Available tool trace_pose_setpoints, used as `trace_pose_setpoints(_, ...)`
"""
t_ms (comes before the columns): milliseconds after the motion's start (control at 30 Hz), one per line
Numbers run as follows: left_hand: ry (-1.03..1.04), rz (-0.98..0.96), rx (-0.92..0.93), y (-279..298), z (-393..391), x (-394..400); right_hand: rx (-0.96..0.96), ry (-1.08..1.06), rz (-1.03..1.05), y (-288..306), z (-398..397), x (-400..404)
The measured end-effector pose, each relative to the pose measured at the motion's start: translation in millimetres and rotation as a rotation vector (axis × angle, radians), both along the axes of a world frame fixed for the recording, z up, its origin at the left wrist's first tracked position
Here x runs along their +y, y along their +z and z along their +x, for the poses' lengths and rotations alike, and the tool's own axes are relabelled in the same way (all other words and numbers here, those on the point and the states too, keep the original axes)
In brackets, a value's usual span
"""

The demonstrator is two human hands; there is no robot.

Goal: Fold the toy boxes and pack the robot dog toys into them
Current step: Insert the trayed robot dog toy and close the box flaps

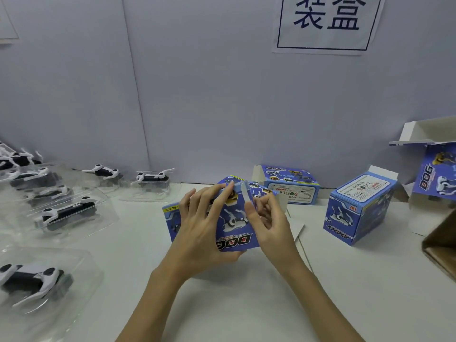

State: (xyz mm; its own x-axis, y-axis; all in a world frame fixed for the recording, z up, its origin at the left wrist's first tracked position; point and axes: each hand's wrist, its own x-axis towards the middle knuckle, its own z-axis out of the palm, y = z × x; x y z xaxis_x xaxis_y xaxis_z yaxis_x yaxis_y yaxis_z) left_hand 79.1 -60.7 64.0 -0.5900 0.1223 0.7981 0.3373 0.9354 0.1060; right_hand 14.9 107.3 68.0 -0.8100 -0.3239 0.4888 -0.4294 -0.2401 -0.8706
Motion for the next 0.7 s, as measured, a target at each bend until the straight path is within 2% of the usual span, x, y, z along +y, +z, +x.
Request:
trace_pose_setpoints(133, 0.007, 0.007, -0.002, -0.5, 0.1, 0.6, -0.016, 0.01, -0.055, 2.9, 2.0, -0.3)
trace_pose_setpoints(300, -0.004, 0.004, 0.006, -0.1, 0.7, 1.2, -0.016, 0.076, 0.002, 7.1, 3.2, 3.6)
trace_pose_setpoints(700, 0.045, -0.025, 0.042, -4.9, -3.1, 2.6, -0.034, 0.059, 0.004, 6.1, 0.6, 5.7)
